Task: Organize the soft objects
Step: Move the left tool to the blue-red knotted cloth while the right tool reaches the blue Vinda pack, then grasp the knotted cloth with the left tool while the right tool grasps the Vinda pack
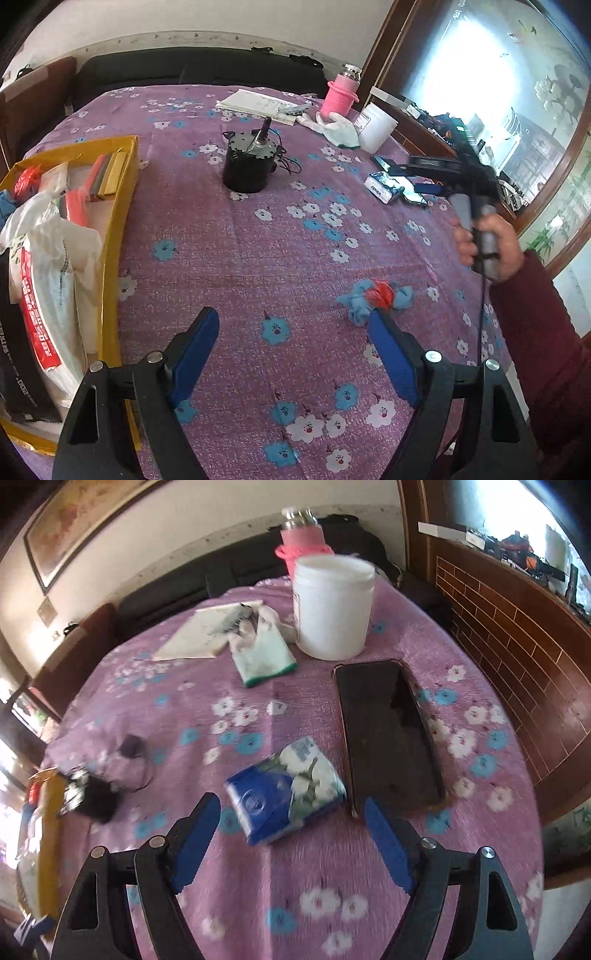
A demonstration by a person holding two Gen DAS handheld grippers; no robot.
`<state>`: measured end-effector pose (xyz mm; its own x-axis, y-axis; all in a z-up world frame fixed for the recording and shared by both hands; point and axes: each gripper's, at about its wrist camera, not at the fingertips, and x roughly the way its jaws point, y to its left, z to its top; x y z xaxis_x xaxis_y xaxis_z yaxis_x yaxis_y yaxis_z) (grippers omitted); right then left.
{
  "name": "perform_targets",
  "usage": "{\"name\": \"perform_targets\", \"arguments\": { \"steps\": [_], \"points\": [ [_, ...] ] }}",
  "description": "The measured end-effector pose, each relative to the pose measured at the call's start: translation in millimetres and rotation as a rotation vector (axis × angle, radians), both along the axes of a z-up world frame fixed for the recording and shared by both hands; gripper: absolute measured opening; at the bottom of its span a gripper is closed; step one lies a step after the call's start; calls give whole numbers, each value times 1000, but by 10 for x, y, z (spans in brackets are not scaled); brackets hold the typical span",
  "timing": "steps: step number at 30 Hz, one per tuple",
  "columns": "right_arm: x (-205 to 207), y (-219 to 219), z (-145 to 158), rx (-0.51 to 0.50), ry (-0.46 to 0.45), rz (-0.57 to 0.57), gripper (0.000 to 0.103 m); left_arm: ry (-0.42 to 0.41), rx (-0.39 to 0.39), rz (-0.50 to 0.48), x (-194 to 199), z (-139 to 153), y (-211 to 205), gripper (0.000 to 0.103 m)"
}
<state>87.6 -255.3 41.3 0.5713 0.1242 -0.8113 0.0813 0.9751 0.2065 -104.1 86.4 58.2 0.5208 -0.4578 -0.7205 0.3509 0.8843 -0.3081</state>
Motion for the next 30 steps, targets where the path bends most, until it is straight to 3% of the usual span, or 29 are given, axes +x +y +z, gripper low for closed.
{"name": "perform_targets", "arguments": {
  "steps": [3,5,14,17,19,21,22,25,30],
  "points": [
    [206,108,-102,-69,23,-6,84,2,1,1,8,-3,8,82],
    [264,193,-135,-62,44,28,84,6,-2,3,14,-17,14,82],
    [-149,1135,-183,-105,80,486,79,19,-16,3,29,-39,28,82],
    [-269,1077,-47,-87,30,439,79,15,-21,8,13,-23,52,82],
    [-304,999,69,-160,-27,369,82,14,-26,9,5,-21,57,82],
    [-256,995,111,-249,-64,334,92,17,-25,4,-4,-29,41,82],
    [-188,1018,96,-274,-66,333,96,17,-23,1,-14,-31,32,82],
    [50,1106,5,-334,-48,361,96,13,-7,-16,-40,-23,1,82],
    [346,1154,-222,-297,32,404,95,-11,19,-46,-46,38,-36,82]
  ]
}}
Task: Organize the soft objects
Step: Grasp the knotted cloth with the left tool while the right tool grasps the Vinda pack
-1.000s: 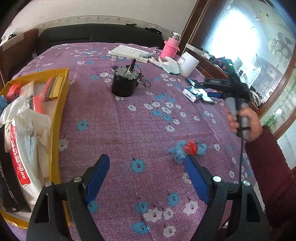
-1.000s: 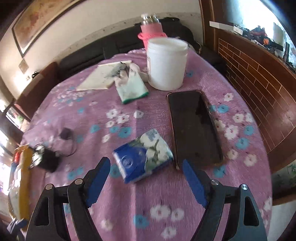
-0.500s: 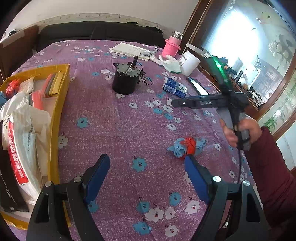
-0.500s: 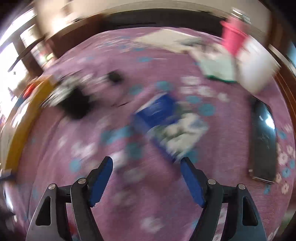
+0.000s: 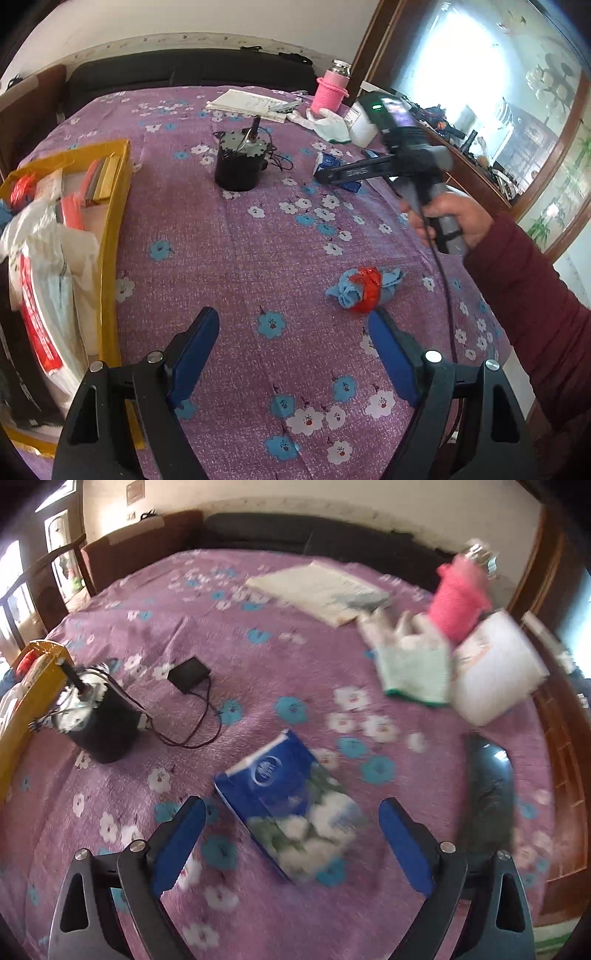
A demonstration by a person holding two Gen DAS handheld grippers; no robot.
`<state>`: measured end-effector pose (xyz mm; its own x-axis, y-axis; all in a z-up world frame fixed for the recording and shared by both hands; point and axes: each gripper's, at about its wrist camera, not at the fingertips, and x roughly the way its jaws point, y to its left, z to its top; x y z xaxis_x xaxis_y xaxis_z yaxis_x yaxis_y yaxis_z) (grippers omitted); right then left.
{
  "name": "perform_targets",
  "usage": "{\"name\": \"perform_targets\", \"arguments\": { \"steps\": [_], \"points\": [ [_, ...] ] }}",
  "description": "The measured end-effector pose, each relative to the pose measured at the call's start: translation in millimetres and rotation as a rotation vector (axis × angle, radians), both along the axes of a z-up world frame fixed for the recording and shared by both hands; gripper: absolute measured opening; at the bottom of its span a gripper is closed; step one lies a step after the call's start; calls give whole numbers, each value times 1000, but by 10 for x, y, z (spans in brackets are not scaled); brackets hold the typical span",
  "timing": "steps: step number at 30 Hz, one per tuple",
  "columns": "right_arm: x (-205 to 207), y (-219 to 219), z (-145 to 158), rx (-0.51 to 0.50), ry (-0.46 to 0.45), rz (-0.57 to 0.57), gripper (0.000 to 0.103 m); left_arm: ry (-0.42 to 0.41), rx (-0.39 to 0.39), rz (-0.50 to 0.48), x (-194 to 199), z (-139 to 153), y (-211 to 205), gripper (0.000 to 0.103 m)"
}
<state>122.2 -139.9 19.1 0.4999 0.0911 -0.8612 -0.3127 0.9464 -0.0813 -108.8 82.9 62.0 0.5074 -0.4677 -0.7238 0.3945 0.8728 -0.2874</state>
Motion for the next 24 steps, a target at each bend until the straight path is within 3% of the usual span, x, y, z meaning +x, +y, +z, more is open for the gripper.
{"name": "perform_targets", "arguments": {
  "steps": [1,5,11,18,21,22,24],
  "points": [
    [20,-22,-28,9,8,-10,85,-3,9,-6,12,10,-20,82],
    [-124,-184,4,96,22,-77,77,-8,45,-36,91,15,-179,82],
    [-577,-551,-3,103,57,-140,77,-40,175,-155,256,-89,-681,82],
    [-1185,-914,13,163,86,-190,77,-24,258,-325,404,-357,-1215,82],
    [-1369,-936,16,162,83,-196,77,-32,293,-337,360,-432,-1342,81],
    [-1430,-936,26,168,81,-195,77,-40,308,-331,335,-435,-1371,78],
    [-1526,-906,51,174,75,-190,77,-48,295,-319,302,-390,-1368,29]
  ]
}}
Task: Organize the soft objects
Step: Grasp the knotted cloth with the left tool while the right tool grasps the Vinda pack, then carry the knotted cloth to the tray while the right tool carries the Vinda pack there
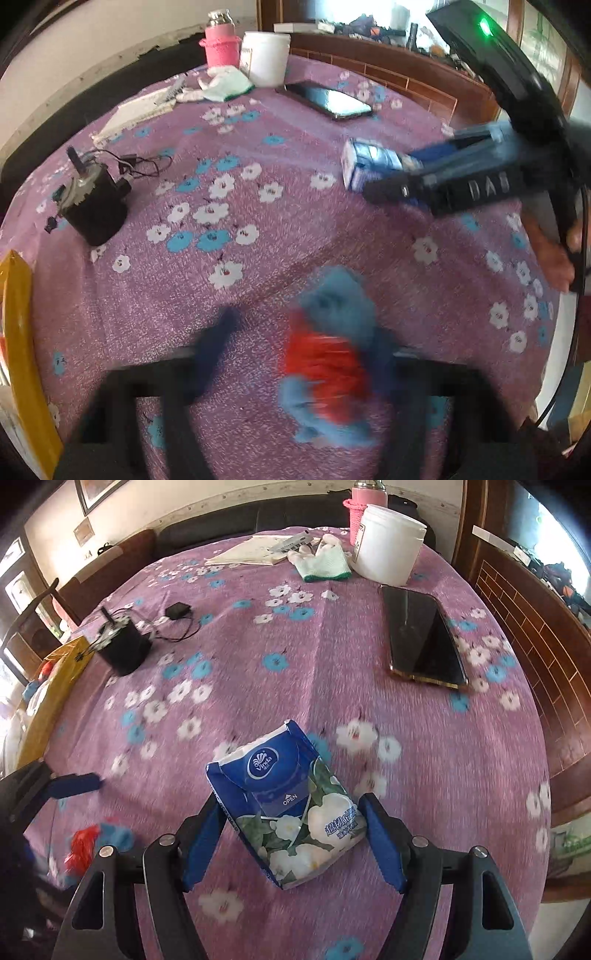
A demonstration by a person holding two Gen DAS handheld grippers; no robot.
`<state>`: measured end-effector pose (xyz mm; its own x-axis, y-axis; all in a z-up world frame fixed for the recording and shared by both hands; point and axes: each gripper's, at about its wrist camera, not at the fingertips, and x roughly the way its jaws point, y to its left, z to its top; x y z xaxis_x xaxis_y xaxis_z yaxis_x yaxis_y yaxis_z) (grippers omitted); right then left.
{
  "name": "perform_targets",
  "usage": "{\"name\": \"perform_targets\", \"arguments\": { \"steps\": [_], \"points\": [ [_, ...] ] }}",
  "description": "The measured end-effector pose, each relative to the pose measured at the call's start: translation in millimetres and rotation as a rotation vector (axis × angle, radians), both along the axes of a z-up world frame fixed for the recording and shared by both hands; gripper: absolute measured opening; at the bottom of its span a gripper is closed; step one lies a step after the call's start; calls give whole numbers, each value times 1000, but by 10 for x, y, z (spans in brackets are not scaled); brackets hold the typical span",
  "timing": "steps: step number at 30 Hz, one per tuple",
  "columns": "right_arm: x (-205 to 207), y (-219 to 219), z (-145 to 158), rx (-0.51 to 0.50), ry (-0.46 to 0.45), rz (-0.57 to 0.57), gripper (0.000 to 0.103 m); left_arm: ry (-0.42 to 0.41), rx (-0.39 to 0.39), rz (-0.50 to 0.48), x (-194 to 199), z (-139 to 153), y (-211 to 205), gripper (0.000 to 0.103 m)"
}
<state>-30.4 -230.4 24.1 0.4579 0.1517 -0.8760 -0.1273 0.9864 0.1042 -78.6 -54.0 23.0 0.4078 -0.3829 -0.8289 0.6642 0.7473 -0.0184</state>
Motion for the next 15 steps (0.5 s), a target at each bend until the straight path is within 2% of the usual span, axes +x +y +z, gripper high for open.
{"name": "perform_targets", "arguments": {
  "steps": [2,6,12,15],
  "points": [
    [-76,48,40,-3,-14,4,77,27,-41,21,-15,55,63,29],
    [-183,203,186,8,-51,26,77,20,-110,73,-106,191,285,29],
    [-286,672,473,6,-107,111,77,3,-291,198,-345,622,1054,30],
    [-290,999,578,13,-124,166,77,-50,-320,284,-437,820,1488,30]
  ]
}}
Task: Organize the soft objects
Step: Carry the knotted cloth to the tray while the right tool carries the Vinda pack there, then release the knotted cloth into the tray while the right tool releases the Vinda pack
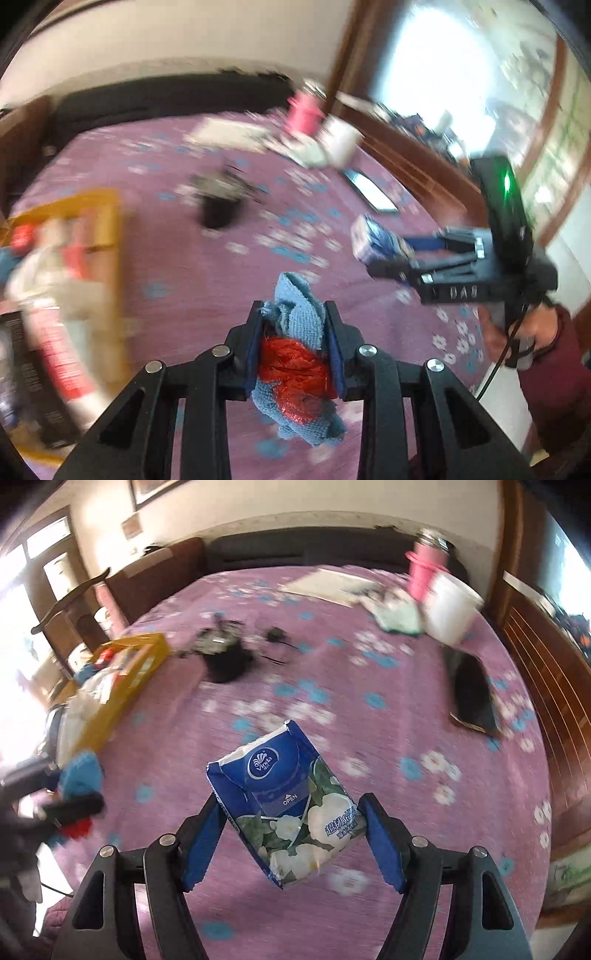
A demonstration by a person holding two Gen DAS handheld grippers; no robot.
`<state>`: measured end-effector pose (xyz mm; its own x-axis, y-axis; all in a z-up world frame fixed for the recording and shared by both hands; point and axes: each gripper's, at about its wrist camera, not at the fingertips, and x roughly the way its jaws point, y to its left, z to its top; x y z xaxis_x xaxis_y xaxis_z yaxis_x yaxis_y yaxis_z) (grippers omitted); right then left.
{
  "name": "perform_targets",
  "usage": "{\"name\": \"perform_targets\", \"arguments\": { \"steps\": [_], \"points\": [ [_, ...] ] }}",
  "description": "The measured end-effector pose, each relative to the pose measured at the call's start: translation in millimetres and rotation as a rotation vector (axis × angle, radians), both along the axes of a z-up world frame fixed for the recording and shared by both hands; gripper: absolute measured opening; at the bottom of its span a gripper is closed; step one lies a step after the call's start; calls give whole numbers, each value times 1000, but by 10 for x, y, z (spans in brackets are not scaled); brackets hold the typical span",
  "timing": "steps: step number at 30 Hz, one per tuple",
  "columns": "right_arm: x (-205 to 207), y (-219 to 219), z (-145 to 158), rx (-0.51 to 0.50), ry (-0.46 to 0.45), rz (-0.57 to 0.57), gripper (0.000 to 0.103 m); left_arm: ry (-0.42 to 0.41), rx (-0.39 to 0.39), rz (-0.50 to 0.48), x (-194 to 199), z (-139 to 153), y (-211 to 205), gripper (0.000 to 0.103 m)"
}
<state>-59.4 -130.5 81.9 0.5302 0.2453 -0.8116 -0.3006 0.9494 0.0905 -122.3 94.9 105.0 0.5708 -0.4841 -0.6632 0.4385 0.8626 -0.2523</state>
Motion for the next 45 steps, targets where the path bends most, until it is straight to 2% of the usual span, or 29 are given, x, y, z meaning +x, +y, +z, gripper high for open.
{"name": "perform_targets", "arguments": {
  "steps": [4,7,13,17,25,28,29,31,34,40,45],
  "points": [
    [21,452,94,5,-16,73,77,-36,-35,150,-94,203,714,30],
    [54,816,135,7,-26,128,77,-36,-38,269,-81,221,1215,30],
    [150,1485,248,15,-40,219,78,19,-78,438,-7,35,1937,30],
    [271,1869,296,15,-43,257,78,62,-110,489,86,-133,2188,30],
    [660,2535,212,-35,-27,269,78,163,-144,507,380,-532,2275,32],
    [855,2743,150,-74,-15,263,78,172,-132,504,458,-610,2208,40],
    [925,2810,126,-83,-7,261,78,183,-118,505,487,-651,2182,48],
    [1054,2906,77,-84,16,258,78,223,-113,497,541,-772,2149,51],
    [1246,3032,19,-72,39,244,78,183,-74,495,484,-752,2077,52],
    [1605,3261,-167,-101,54,201,78,134,-122,502,317,-647,2132,58],
    [1819,3321,-331,-81,64,159,79,89,-129,520,206,-538,2185,69]
  ]
}}
